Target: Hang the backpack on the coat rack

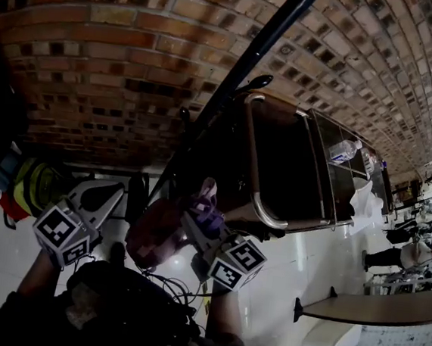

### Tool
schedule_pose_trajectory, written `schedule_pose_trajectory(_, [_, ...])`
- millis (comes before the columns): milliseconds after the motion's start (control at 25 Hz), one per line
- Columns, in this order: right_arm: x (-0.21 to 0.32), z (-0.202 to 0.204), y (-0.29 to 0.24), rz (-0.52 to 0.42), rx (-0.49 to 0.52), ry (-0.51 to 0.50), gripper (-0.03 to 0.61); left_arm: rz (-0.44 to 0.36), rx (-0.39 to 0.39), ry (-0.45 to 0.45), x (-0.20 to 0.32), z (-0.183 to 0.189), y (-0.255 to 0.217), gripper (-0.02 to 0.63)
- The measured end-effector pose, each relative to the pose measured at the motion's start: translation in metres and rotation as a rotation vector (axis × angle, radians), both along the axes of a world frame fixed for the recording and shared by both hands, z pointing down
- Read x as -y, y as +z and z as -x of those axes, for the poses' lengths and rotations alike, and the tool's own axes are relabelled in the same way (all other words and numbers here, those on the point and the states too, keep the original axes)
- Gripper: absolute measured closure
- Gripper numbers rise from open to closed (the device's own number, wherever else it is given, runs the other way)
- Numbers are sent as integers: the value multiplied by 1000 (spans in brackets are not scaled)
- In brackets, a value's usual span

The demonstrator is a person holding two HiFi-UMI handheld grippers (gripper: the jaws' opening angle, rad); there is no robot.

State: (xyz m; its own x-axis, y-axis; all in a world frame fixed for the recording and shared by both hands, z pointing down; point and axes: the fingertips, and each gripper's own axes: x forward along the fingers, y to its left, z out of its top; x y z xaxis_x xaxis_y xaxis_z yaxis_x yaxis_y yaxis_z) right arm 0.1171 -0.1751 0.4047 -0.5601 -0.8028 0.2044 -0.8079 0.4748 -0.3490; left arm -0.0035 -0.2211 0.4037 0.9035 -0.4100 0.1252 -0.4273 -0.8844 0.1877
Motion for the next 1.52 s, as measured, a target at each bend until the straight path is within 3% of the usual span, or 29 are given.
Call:
schedule_pose_trajectory(360, [55, -17, -4, 9, -32, -4, 577, 35, 1, 11, 44, -4, 8, 580])
schedule_pose_trajectory(600, [85, -24, -12, 8, -66, -59, 577, 41, -6, -1, 58, -16, 12, 580])
schedule_pose_trajectory(1240, [129, -39, -5, 59, -74, -326, 577, 32, 3, -186, 85, -59, 4, 580])
schedule_pose_trajectory(1520, [145, -21, -3, 59, -102, -449, 577, 42, 10, -236, 92, -70, 4, 580])
